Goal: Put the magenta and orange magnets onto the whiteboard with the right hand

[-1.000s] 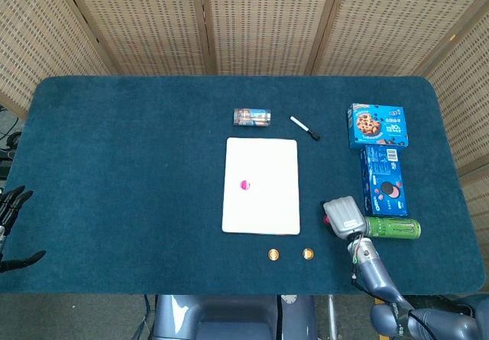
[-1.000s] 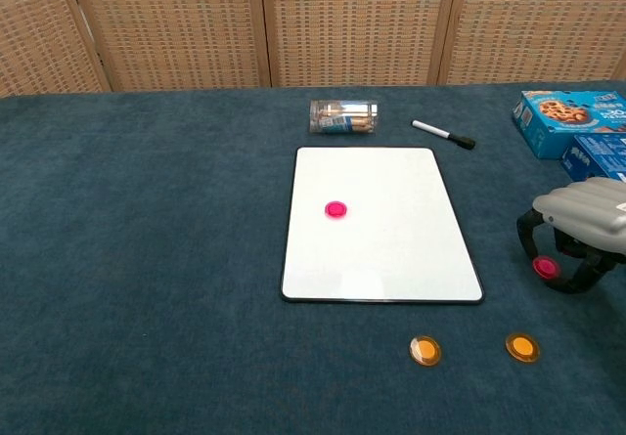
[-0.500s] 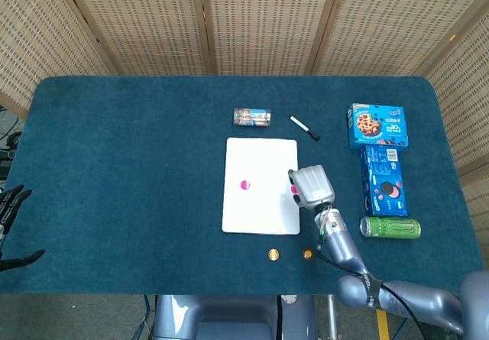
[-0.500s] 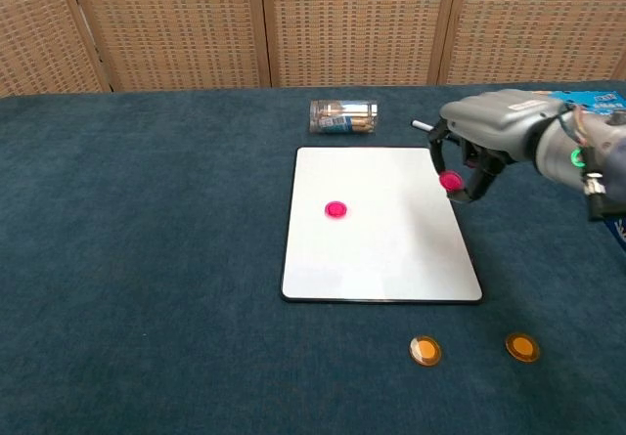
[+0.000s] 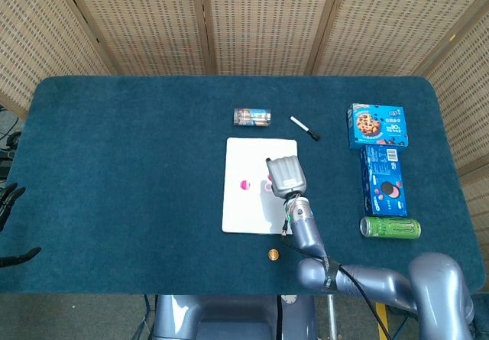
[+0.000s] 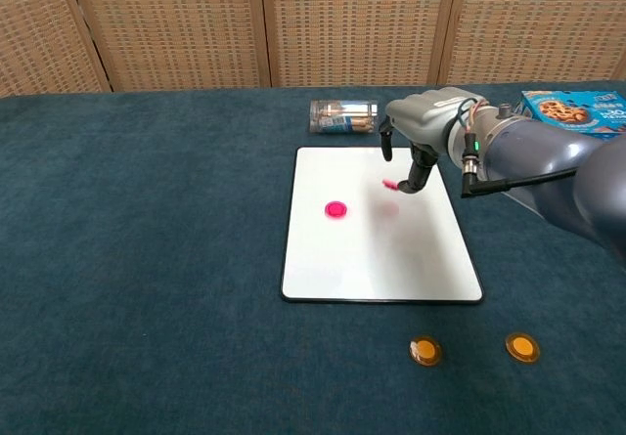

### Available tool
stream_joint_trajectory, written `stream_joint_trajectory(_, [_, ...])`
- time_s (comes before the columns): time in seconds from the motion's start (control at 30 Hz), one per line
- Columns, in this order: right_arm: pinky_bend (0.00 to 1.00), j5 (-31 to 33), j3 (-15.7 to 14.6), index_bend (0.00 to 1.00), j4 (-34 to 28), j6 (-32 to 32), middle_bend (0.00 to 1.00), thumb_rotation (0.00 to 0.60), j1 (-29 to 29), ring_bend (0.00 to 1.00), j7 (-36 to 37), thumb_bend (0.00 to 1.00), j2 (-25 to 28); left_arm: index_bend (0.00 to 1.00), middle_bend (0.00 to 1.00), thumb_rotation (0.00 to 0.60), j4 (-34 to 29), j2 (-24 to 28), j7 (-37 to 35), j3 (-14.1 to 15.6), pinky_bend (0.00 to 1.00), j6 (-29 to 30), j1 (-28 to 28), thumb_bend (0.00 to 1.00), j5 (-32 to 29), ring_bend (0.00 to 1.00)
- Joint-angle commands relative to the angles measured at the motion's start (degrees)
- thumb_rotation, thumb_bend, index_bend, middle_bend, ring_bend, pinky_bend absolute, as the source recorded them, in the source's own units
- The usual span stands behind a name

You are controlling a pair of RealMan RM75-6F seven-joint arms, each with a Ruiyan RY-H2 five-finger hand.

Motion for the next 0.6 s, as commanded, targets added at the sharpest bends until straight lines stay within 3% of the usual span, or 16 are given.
stream_joint_trajectory(0.03, [1.0, -0.2, -0.6, 0.31, -1.2, 0.8, 1.0, 0.6, -0.1, 1.0, -0.2, 0.36, 0.8, 0.0, 0.0, 0.6, 0.0, 0.1, -0.1, 0.1, 0.0, 0.1, 0.1, 0.0, 0.2, 0.0])
stream_joint_trajectory(0.27, [1.0, -5.3, -3.8, 0.31, -10.9, 5.0, 1.0, 0.6, -3.2, 1.0, 1.8, 0.36, 5.9, 0.0, 0.0, 0.6, 0.0, 0.3, -0.7, 0.2, 0.0, 0.5, 0.2, 0.0, 0.8, 0.0])
stream_joint_trajectory(0.43, [1.0, -13.0, -10.7, 0.31, -21.0, 7.8, 1.0, 0.6, -8.2, 1.0, 4.8, 0.36, 11.9, 0.0, 0.0, 0.6, 0.2, 0.4, -1.1, 0.5, 0.0, 0.9, 0.3, 0.0, 1.5, 0.0])
stream_joint_trajectory(0.6, [1.0, -19.1, -17.4, 0.33, -25.0, 9.2, 1.0, 0.6, -12.5, 1.0, 7.5, 0.36, 14.5, 0.0, 0.0, 0.6, 0.2, 0.4, -1.0, 0.8, 0.0, 1.2, 0.4, 0.0, 2.3, 0.0])
